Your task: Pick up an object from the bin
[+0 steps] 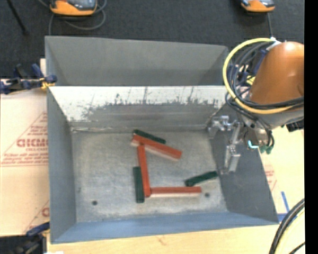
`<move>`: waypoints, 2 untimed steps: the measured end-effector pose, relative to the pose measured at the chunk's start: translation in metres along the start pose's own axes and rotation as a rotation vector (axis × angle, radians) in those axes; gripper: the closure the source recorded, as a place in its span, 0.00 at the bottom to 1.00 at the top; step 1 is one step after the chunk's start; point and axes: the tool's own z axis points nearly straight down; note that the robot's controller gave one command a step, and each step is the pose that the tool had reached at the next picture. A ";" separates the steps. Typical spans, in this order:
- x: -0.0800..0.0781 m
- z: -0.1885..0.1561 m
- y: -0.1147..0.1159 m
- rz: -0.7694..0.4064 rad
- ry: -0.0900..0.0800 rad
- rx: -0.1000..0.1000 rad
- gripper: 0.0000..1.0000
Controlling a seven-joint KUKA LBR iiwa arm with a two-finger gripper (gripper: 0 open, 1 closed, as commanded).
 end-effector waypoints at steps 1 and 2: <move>0.046 0.163 0.087 -0.336 -0.001 -0.002 0.00; 0.055 0.129 0.110 -0.219 -0.010 -0.003 0.00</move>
Offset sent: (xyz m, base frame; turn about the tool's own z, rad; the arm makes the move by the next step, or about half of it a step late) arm -0.0451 0.0867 -0.1600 -0.3367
